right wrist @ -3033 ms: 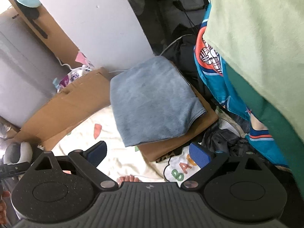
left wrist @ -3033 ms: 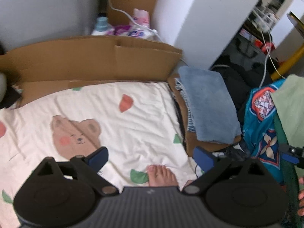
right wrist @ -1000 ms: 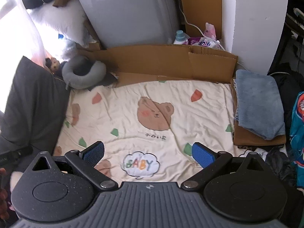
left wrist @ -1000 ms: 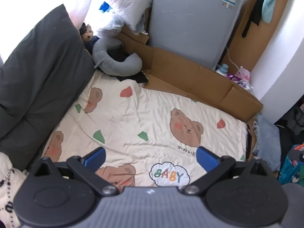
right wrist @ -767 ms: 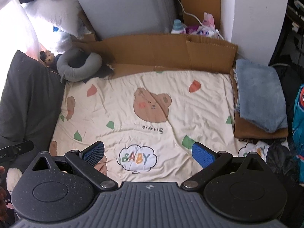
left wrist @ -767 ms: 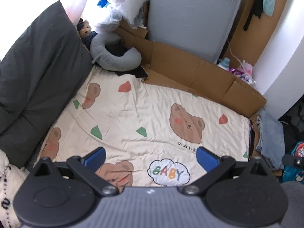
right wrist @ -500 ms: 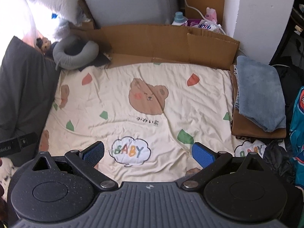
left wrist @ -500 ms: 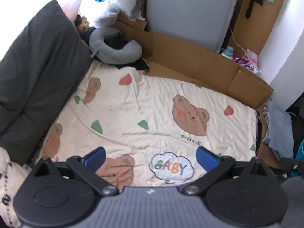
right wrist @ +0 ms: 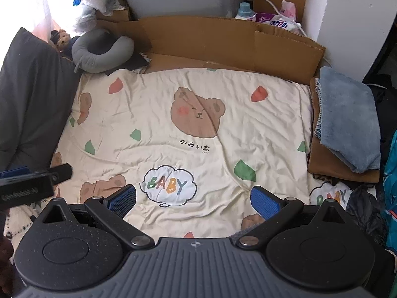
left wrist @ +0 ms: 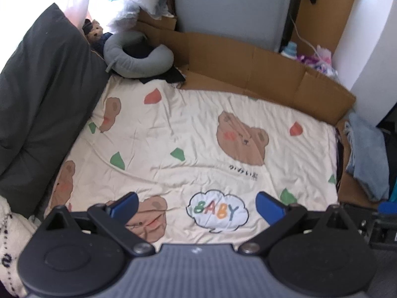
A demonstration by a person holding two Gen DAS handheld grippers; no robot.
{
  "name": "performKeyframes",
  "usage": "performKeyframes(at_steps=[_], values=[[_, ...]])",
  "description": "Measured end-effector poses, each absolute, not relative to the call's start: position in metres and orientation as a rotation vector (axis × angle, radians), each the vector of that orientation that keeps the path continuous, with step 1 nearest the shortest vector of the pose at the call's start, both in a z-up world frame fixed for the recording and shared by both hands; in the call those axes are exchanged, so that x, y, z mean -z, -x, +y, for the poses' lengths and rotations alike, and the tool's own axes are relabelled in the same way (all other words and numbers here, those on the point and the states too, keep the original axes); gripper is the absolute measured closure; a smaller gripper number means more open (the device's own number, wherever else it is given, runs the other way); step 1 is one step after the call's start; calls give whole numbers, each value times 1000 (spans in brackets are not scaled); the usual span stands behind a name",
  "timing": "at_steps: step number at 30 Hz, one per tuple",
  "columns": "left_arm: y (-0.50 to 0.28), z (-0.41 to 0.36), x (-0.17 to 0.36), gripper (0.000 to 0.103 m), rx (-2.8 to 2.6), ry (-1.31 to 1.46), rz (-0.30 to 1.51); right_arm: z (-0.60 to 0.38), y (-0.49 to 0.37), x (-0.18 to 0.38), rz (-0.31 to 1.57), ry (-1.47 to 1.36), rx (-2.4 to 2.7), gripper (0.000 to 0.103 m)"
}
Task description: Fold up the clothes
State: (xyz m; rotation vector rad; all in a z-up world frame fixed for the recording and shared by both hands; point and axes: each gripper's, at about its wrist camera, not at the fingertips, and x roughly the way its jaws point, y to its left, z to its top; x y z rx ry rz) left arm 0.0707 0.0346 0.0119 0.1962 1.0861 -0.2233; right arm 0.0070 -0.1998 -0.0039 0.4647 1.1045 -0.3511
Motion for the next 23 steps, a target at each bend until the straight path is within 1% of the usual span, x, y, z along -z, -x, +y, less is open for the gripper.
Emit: performKeyframes(at_steps=[8, 19, 23], values=[[-70, 42, -9, 1, 185, -163, 1123, -197, -10, 5, 1111, -452, 296, 1], [-64, 35, -13, 1, 189, -208, 1085, -199, -6, 5, 1098, -486, 290, 1], [-66, 39, -13, 1, 189, -171, 1093, -199, -4, 5, 1092, -499, 290, 1]])
